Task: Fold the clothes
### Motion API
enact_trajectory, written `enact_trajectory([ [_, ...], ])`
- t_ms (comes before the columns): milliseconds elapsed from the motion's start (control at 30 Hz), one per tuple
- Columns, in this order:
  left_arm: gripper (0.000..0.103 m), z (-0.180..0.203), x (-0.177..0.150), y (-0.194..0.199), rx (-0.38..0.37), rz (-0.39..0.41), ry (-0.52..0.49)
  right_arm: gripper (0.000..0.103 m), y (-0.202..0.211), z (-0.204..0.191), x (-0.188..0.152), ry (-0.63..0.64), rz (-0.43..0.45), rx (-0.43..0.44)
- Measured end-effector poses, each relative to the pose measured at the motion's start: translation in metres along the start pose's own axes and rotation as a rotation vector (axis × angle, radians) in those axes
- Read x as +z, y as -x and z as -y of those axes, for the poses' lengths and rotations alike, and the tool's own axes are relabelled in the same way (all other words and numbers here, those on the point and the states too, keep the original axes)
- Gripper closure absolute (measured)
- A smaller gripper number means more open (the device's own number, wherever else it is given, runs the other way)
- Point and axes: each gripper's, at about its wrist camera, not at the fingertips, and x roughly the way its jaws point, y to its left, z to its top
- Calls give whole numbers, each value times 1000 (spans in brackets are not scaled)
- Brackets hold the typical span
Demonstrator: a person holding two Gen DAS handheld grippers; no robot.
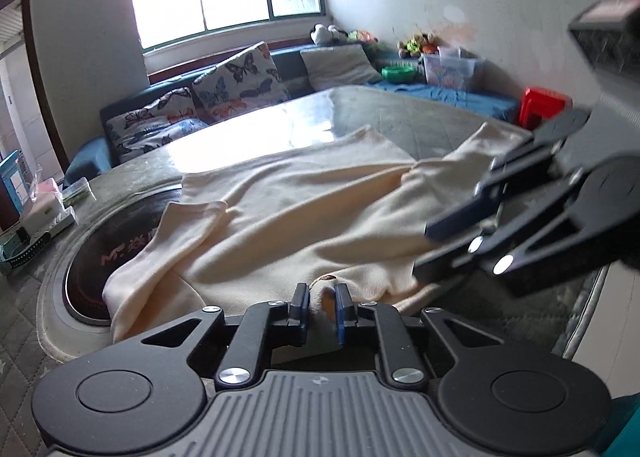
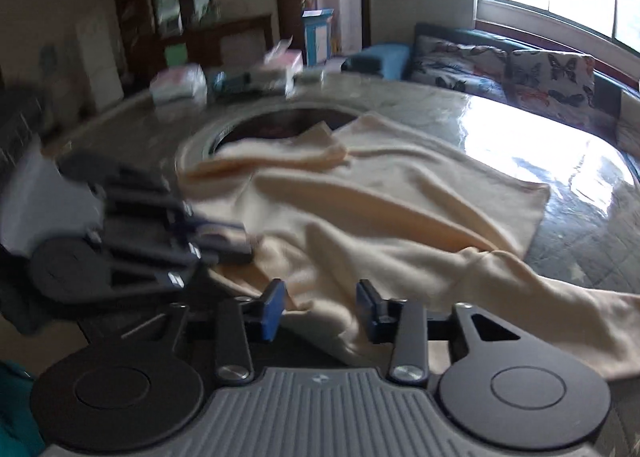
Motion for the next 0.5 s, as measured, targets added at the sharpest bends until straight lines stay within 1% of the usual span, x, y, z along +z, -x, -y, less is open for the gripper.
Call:
enact_trajectory([
  [33,89,-1,0,1,-2,3,6,72,-4,-3,0,12,-17,-3],
  [100,89,-3,-1,3,-9,11,20,80,-7,-5,-3,20,-35,3],
  [133,90,-3,-1,5,-16,16,26,80,-7,-6,-5,21,-42,9],
  [167,90,-4,-1,7,-22,24,29,84,-6,-5,-6,25,-45,9],
  [200,90,-3,-1,9,-32,30,30,92,-4,-4,-8,30,-43,4],
  [267,90,-3,-2,13,-51,42,32,97,2,-2,-10,31,-46,13],
  [367,90,-2,-6,20,-80,43,21,98,13,-1,-14,35,-57,37],
  [500,90,4,-17,23,-113,5,-13,98,20,-4,-21,72,-96,83],
])
